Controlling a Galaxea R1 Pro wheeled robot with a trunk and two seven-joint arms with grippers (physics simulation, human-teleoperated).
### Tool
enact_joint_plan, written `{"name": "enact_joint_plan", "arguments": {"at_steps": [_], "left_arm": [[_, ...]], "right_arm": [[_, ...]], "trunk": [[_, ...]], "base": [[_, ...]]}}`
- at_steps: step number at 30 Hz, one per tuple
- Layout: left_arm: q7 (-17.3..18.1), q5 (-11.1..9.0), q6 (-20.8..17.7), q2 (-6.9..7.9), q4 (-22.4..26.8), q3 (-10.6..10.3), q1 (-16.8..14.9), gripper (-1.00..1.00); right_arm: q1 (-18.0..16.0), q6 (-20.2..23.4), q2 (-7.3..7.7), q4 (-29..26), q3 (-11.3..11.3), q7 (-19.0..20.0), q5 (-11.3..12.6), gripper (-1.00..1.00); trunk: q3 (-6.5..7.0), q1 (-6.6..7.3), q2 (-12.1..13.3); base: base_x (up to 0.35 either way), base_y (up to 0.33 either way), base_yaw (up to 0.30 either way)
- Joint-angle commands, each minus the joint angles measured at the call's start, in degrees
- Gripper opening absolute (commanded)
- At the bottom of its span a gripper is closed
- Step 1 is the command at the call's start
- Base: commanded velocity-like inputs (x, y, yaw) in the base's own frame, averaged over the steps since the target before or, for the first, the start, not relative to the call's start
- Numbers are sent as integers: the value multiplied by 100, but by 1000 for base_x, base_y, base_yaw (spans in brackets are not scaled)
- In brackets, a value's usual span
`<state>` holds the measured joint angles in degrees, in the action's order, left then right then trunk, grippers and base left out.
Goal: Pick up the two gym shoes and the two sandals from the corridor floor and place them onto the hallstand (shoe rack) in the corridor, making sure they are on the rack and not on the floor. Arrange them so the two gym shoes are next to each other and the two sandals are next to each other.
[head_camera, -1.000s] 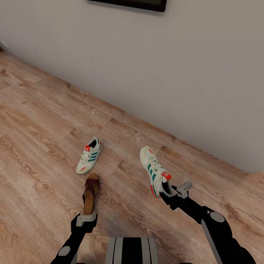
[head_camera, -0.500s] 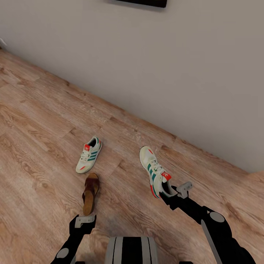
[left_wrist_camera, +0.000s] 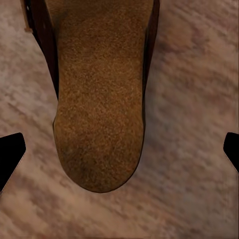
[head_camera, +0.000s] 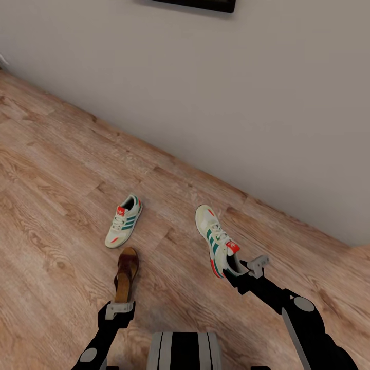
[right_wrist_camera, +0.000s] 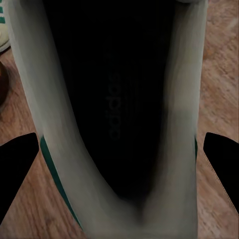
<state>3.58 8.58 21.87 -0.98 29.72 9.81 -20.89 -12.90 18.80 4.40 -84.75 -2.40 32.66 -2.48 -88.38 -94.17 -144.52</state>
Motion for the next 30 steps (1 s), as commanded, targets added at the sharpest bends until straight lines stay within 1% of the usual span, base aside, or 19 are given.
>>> {"name": "enact_joint_plan", "arguments": {"at_steps": [1,9,15,30], "left_arm": [[37,47,19,-6,-1,48,-3,100],[37,41,19,9,-1,58,-4,100],[37,45,19,3,2,61,-4,100],[39,44,27,-9,8,40,-9,100]], "right_arm": [[-2,28,-1,-7,-7,37,-25,-100],[-2,28,-1,-6,3,37,-25,-100],[-2,28,-2,-6,3,38,-25,-100],[-2,28,-2,-6,3,37,-25,-100]], "trunk": [[-3,0,-1],[-3,0,-1],[-3,0,-1],[-3,0,-1]], "base": [[58,0,0],[17,1,0],[102,85,0],[55,5,0]]}}
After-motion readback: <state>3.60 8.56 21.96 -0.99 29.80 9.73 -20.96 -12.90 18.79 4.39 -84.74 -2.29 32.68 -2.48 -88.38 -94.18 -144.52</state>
